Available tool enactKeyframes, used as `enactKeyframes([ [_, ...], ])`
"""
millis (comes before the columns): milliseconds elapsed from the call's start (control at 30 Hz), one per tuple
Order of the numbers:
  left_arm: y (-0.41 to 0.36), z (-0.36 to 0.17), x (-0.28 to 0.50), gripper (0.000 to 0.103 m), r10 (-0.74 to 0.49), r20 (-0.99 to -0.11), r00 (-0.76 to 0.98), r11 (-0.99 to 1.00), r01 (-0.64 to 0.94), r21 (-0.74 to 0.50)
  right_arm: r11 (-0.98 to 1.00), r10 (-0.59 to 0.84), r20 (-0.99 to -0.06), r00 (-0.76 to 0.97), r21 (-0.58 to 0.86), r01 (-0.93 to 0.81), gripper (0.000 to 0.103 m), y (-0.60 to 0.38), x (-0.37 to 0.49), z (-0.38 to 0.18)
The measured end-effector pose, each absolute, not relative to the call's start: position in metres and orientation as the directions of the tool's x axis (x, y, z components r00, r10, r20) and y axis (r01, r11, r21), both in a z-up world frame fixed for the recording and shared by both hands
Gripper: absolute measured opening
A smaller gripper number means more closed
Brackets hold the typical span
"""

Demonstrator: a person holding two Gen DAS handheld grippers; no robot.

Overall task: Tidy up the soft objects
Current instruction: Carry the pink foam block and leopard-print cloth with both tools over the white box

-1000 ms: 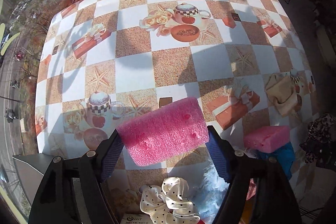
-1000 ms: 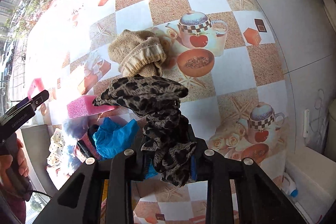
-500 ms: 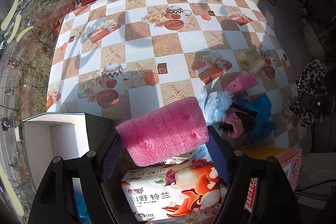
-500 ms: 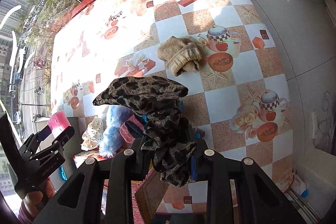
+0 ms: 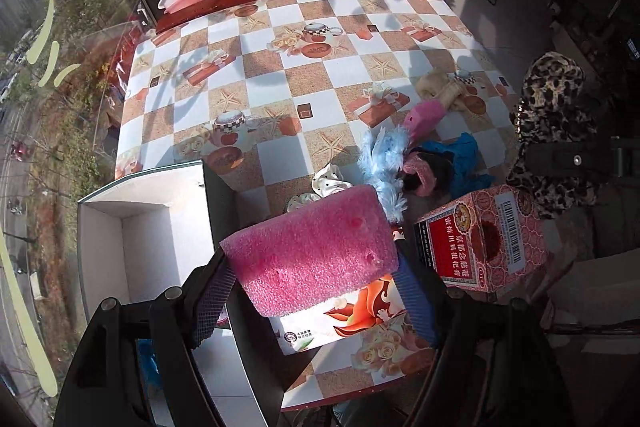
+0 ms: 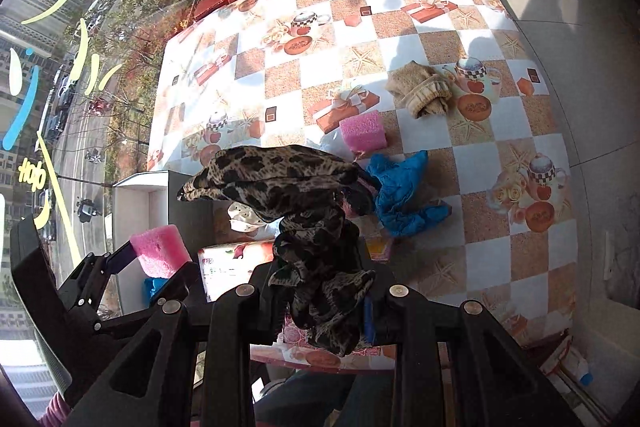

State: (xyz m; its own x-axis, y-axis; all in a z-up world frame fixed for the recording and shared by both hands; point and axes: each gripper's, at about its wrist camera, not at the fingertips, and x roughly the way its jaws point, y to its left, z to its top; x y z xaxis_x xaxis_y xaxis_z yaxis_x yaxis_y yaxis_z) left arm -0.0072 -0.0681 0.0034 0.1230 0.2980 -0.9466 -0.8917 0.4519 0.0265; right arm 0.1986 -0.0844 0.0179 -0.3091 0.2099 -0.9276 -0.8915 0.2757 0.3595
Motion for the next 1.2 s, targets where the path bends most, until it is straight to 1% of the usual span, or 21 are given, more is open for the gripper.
enactKeyframes([
  [300, -0.088, 0.021, -0.059, 0.079, 0.348, -0.933, 0.091, 0.360, -0.932, 0.043, 0.155, 0.163, -0.917, -0.363, 0.387, -0.909, 0.030, -0.088, 0.126, 0.021],
  [700, -0.103, 0.024, -0.125, 0.079, 0.367, -0.930, 0.036, 0.180, -0.983, 0.032, -0.019, 0.079, -0.919, -0.387, 0.387, -0.922, 0.030, -0.083, 0.051, 0.018],
  [1200, -0.112, 0.027, -0.170, 0.079, 0.381, -0.925, 0.007, 0.058, -0.998, 0.016, -0.157, 0.021, -0.927, -0.375, 0.367, -0.917, 0.030, -0.080, -0.005, 0.018],
])
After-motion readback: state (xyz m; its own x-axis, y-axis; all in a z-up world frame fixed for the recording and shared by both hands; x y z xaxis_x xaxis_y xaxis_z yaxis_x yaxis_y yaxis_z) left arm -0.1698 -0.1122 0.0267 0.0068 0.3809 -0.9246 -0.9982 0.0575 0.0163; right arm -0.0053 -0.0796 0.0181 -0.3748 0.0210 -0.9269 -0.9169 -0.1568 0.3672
